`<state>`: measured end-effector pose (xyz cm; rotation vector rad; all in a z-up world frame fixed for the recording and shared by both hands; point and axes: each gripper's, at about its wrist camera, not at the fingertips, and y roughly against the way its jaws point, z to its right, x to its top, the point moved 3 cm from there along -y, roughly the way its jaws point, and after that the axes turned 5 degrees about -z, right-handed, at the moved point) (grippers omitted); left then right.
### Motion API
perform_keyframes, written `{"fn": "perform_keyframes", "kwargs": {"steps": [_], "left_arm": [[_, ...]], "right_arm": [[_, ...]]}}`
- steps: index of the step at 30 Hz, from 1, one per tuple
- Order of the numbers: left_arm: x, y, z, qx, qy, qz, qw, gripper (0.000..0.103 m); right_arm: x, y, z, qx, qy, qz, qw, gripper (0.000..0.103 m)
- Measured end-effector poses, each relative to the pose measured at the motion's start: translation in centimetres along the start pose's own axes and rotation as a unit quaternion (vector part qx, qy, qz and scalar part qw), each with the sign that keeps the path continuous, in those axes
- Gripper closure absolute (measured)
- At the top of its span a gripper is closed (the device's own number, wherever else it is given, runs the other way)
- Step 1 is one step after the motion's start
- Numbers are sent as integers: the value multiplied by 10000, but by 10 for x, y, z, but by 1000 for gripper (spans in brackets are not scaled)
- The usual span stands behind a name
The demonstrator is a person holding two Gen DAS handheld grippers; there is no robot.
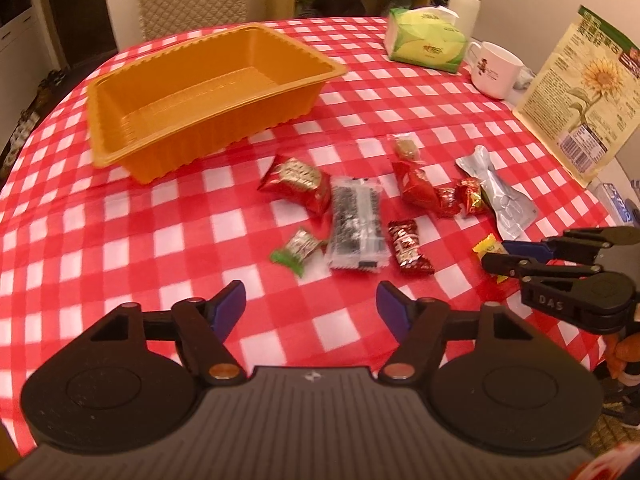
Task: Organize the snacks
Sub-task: 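Grasp the yellow-green candy with the right tool while the left tool grasps the clear dark-stick packet, then carry both snacks over the orange tray and open both tools to drop them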
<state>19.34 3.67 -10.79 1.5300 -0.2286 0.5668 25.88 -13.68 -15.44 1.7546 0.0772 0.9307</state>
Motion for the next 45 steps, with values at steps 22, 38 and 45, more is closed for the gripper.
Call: {"fn": "perform_keyframes", "kwargs": {"steps": [22, 38, 45], "left_arm": [[59, -70, 34, -93, -474, -122, 9988, 74], [56, -76, 38, -24, -322, -266, 9991, 71], [57, -40, 34, 46, 95, 128, 9999, 71]], "right_arm": [[22, 32, 52, 62, -525, 397, 9978, 81], [31, 30, 61, 296, -433, 417, 9978, 81], [45, 27, 56, 553, -211, 476, 9971, 81]]}}
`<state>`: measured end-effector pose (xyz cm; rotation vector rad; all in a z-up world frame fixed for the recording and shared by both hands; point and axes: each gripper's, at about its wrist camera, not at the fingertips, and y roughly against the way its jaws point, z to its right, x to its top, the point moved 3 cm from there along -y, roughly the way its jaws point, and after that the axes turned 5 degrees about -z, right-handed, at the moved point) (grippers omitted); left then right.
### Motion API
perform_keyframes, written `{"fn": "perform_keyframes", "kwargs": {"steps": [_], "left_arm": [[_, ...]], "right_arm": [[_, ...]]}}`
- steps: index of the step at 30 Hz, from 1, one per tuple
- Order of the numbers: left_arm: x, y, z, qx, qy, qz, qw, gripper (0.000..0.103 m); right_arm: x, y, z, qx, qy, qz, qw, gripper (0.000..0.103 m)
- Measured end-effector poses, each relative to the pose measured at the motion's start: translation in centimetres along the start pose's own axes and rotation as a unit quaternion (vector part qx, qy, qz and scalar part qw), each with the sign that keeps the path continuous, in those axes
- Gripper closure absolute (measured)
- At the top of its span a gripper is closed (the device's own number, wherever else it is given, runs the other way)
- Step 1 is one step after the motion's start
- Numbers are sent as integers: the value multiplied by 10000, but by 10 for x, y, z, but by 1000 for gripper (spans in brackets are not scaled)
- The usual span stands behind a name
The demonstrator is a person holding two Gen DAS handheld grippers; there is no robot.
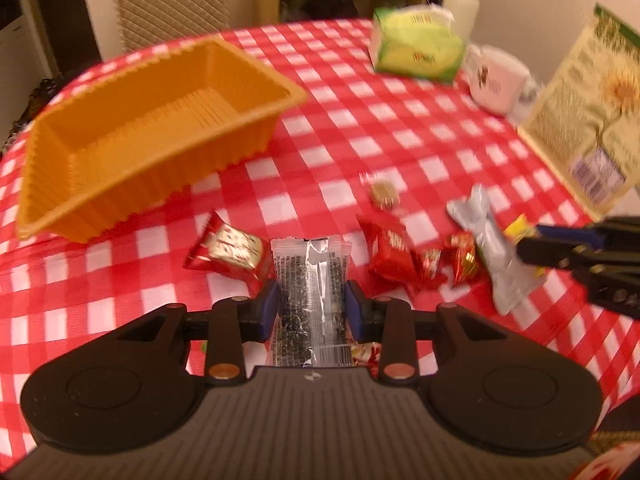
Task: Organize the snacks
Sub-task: 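Carry both snacks over the orange tray and open both tools to drop them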
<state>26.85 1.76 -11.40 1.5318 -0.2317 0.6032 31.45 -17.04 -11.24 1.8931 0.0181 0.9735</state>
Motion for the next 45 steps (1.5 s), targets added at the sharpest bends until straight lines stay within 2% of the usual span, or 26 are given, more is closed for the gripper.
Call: {"fn": "perform_keyframes", "kwargs": {"steps": [5, 10, 16, 21, 26, 31, 40, 45], "left_arm": [[13, 32, -18, 166, 394, 407, 9983, 71], [39, 52, -51, 382, 874, 709, 9929, 71], [71, 61, -84, 664, 1100, 952, 9871, 71], [93, 61, -111, 823, 1232, 1081, 9830, 71], [111, 43, -131, 962, 1342, 1009, 9811, 71], [121, 19, -149, 1040, 1449, 809, 9806, 71], [128, -23, -162, 1112, 1518, 507, 9808, 71], [130, -42, -168, 1030, 1667, 338, 9800, 71]], "right_arm": [[20, -9, -5, 223, 241, 38, 9995, 81], [58, -22, -15, 542, 459, 188, 9973, 81], [112, -44, -43, 898, 719, 460, 9923, 81], [150, -70, -68, 1217, 753, 503, 9884, 81], [175, -103, -87, 1408, 693, 393, 9868, 81], [190, -131, -99, 1385, 656, 268, 9878, 81], [198, -165, -100, 1256, 491, 72, 9908, 81], [197, -175, -101, 1207, 399, -10, 9919, 81]]}}
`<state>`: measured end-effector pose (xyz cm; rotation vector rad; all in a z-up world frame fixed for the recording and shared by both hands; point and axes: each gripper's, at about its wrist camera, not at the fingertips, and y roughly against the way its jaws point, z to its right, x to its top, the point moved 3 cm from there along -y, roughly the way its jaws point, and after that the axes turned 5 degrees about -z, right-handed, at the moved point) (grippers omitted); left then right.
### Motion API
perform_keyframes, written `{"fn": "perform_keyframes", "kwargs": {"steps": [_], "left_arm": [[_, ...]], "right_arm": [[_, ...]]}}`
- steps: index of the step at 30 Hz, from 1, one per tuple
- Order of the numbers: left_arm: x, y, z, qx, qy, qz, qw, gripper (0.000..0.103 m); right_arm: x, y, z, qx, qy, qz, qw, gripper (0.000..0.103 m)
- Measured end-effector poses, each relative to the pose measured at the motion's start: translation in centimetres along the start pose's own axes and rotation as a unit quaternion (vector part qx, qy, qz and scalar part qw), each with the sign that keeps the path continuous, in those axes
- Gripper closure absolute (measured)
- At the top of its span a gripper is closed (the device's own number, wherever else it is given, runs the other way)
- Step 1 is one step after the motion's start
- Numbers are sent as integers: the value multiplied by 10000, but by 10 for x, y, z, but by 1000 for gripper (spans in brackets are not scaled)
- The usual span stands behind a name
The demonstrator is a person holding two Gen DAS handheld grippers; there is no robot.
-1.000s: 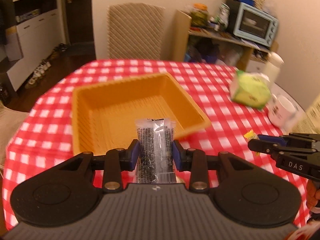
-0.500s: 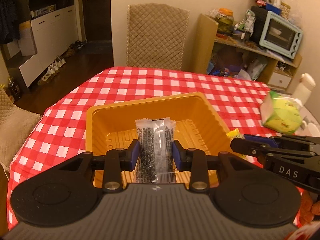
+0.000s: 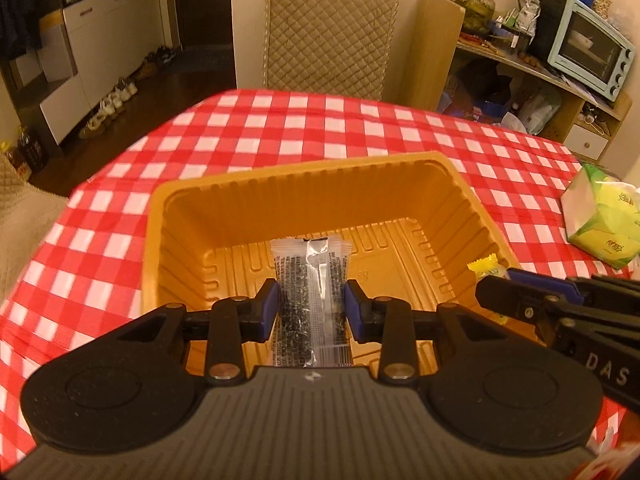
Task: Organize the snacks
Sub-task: 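Carry both snacks over the orange tray and open both tools to drop them, then withdraw both tools from the tray back toward the remaining snacks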
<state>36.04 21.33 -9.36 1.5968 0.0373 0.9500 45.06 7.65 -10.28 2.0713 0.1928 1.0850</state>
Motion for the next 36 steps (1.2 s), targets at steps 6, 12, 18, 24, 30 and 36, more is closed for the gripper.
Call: {"fn": "perform_keyframes", "kwargs": {"steps": [6, 12, 18, 24, 30, 36], "left_arm": [[1, -8, -1, -23, 40, -96, 9999, 71], [0, 1, -11, -119, 91, -61, 9999, 71], [-3, 10, -21, -163, 171, -58, 9997, 68], [-10, 24, -28, -197, 203, -18, 9996, 64], [-17, 43, -35, -227, 227, 83, 9994, 53], [-28, 66, -35, -282, 248, 169, 9991, 43]], "right_arm": [[-3, -1, 0, -9, -63, -26, 10000, 81], [0, -1, 0, 5, -72, 17, 10000, 81], [2, -8, -1, 36, -100, 3, 9999, 81], [8, -19, -9, 182, -151, 18, 9997, 81], [17, -19, -16, 403, -321, 172, 9985, 50], [18, 7, -13, 381, -427, 360, 9977, 36]]}}
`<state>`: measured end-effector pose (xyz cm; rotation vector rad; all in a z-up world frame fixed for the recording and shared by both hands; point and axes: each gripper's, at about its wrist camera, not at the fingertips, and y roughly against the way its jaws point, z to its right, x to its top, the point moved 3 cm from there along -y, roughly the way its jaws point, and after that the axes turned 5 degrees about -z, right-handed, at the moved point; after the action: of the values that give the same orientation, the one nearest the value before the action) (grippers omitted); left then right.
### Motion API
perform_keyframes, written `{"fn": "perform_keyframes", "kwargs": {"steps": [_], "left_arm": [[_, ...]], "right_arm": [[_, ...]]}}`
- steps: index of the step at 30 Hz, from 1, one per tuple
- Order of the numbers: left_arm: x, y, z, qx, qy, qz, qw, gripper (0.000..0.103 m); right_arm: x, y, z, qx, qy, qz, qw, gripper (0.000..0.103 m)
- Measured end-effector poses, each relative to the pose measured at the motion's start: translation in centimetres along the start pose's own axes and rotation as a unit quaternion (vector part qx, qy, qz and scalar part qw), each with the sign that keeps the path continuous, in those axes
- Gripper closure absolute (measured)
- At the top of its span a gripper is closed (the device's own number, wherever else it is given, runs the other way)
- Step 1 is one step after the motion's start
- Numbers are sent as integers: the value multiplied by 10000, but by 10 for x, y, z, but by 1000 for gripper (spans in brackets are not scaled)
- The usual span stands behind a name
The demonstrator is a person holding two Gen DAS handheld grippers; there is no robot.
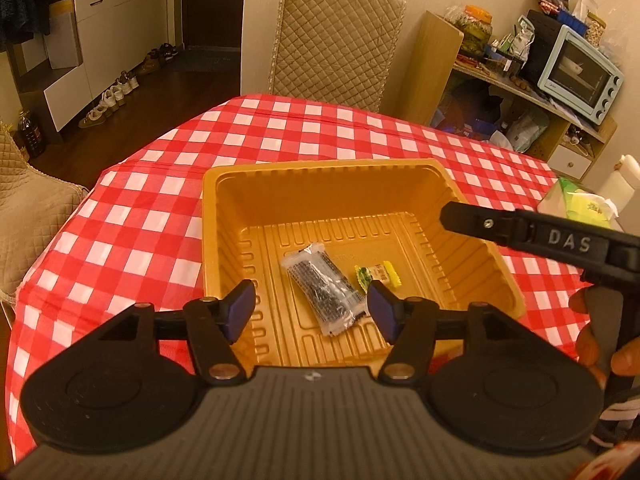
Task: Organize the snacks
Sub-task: 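Withdraw both tools from the tray back toward the remaining snacks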
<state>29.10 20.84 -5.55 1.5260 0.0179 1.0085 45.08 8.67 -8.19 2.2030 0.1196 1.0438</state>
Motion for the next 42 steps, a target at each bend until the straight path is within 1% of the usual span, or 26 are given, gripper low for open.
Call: {"fn": "perform_keyframes", "kwargs": {"steps": [3, 5, 7, 13, 18, 22, 30, 37, 42], "left_arm": [[-4, 14, 4, 1, -40, 74, 10000, 38], [-6, 24, 7, -16, -90, 135, 9999, 35], [-10, 36, 11, 17, -151, 188, 9997, 28], [-26, 69, 20, 69, -283, 317, 9991, 25], [-45, 94, 22, 40, -422, 305, 9986, 25], [-64, 112, 21, -29, -639, 282, 9976, 25], [-107, 145, 9, -402, -896, 139, 9951, 25], [-142, 169, -4, -729, -1144, 47, 9907, 25], [-166, 181, -12, -928, -1295, -41, 9872, 25]], "right_arm": [[-2, 20, 4, -51, -100, 119, 9999, 26], [-4, 34, 7, -74, -147, 178, 9997, 23], [-8, 49, 10, -109, -185, 217, 9995, 22], [-22, 97, 20, -314, -273, 367, 9985, 19], [-41, 138, 23, -426, -347, 453, 9975, 19], [-66, 172, 15, -605, -446, 483, 9960, 19], [-121, 233, -12, -954, -773, 607, 9906, 19], [-166, 267, -41, -1315, -1003, 671, 9839, 19], [-203, 281, -58, -1532, -1136, 541, 9802, 19]]}}
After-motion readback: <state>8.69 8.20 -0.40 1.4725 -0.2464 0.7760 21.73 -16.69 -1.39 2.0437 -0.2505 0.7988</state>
